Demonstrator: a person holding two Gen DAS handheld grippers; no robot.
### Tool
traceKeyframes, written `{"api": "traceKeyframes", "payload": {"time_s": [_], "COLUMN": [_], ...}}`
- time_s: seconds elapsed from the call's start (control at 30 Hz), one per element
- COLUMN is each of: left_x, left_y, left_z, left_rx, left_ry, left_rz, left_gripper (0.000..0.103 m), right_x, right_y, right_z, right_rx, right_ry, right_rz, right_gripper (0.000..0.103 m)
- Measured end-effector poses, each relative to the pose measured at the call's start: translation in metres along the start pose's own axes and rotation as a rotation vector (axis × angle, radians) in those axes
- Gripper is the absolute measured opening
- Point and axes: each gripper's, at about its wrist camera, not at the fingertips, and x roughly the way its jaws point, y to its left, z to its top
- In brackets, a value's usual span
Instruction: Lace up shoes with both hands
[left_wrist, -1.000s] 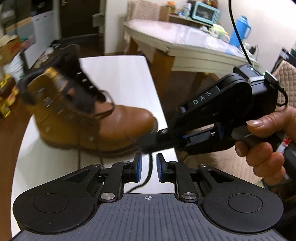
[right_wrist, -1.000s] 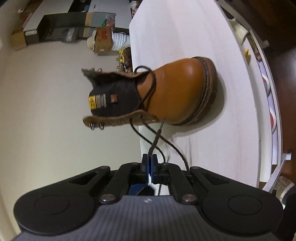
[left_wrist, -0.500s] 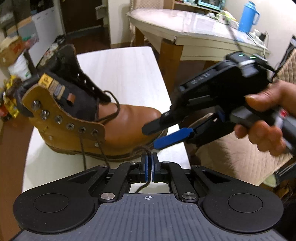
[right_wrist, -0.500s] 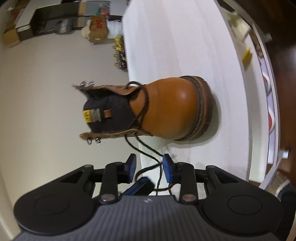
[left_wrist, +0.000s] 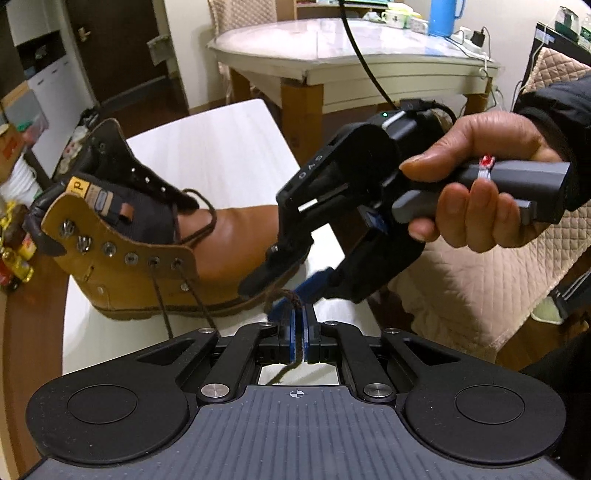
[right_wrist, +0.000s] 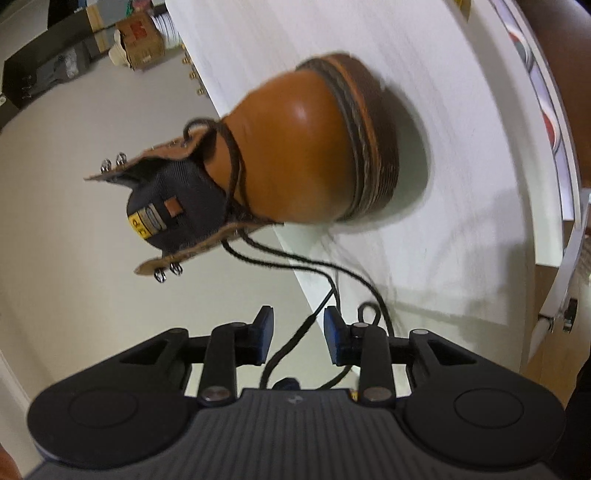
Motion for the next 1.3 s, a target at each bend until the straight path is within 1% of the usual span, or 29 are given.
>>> {"api": "traceKeyframes", "payload": {"time_s": [0.03,0.07,0.17,0.23,0.33,0.4,0.47,0.57,0.6,0.7,0.77,0.83,0.87,0.97,1.07,1.1,1.13,1.2,1.3], "left_x": [0.0,-0.001,0.0,-0.001,-0.009,-0.016,-0.027,-0.036,-0.038,-0.045,-0.049,-0.05,-0.05,-0.051,-0.051,-0.05,-0.047,-0.04,-0.033], "left_y": [0.0,0.0,0.001,0.007,0.021,0.031,0.049,0.072,0.082,0.106,0.123,0.135,0.141,0.147,0.149,0.149,0.15,0.151,0.153], "left_z": [-0.001,-0.002,-0.004,-0.004,0.0,0.005,0.014,0.029,0.037,0.059,0.072,0.079,0.081,0.079,0.072,0.069,0.067,0.061,0.052], "left_rx": [-0.003,-0.006,-0.027,-0.074,-0.163,-0.211,-0.267,-0.29,-0.277,-0.176,-0.091,-0.025,0.004,0.066,0.095,0.096,0.094,0.081,0.053], "left_ry": [0.001,0.003,0.026,0.041,0.05,0.049,0.033,0.018,0.017,-0.006,-0.039,-0.059,-0.062,-0.081,-0.093,-0.095,-0.095,-0.092,-0.083], "left_rz": [-0.001,0.0,-0.001,-0.018,-0.017,0.01,0.052,0.067,0.067,0.042,0.02,0.007,-0.003,-0.039,-0.093,-0.106,-0.114,-0.132,-0.16], "left_gripper": [0.004,0.004,0.005,0.006,0.008,0.014,0.015,0.015,0.015,0.015,0.015,0.015,0.015,0.015,0.015,0.015,0.015,0.015,0.015], "right_x": [0.003,0.004,-0.002,-0.008,-0.021,-0.027,-0.023,-0.017,-0.013,-0.006,-0.002,0.008,0.009,0.023,0.032,0.034,0.034,0.036,0.041], "right_y": [0.004,0.005,0.026,0.034,0.062,0.079,0.086,0.093,0.096,0.099,0.099,0.098,0.098,0.092,0.088,0.085,0.085,0.088,0.091], "right_z": [-0.002,-0.002,-0.009,-0.012,-0.018,-0.022,-0.021,-0.02,-0.02,-0.023,-0.025,-0.027,-0.027,-0.029,-0.03,-0.031,-0.032,-0.034,-0.033], "right_rx": [-0.022,-0.032,-0.156,-0.199,-0.336,-0.421,-0.444,-0.452,-0.446,-0.42,-0.402,-0.359,-0.353,-0.303,-0.263,-0.246,-0.249,-0.273,-0.295], "right_ry": [0.019,0.019,-0.046,-0.081,-0.192,-0.26,-0.285,-0.317,-0.338,-0.403,-0.439,-0.501,-0.506,-0.569,-0.623,-0.662,-0.683,-0.709,-0.723], "right_rz": [-0.015,-0.02,-0.035,-0.03,-0.032,-0.027,-0.02,-0.015,-0.013,-0.013,-0.004,-0.005,-0.004,0.001,-0.018,-0.032,-0.031,-0.06,-0.085], "right_gripper": [0.004,0.004,0.004,0.004,0.004,0.004,0.004,0.004,0.004,0.004,0.004,0.004,0.004,0.004,0.004,0.004,0.004,0.004,0.004]}}
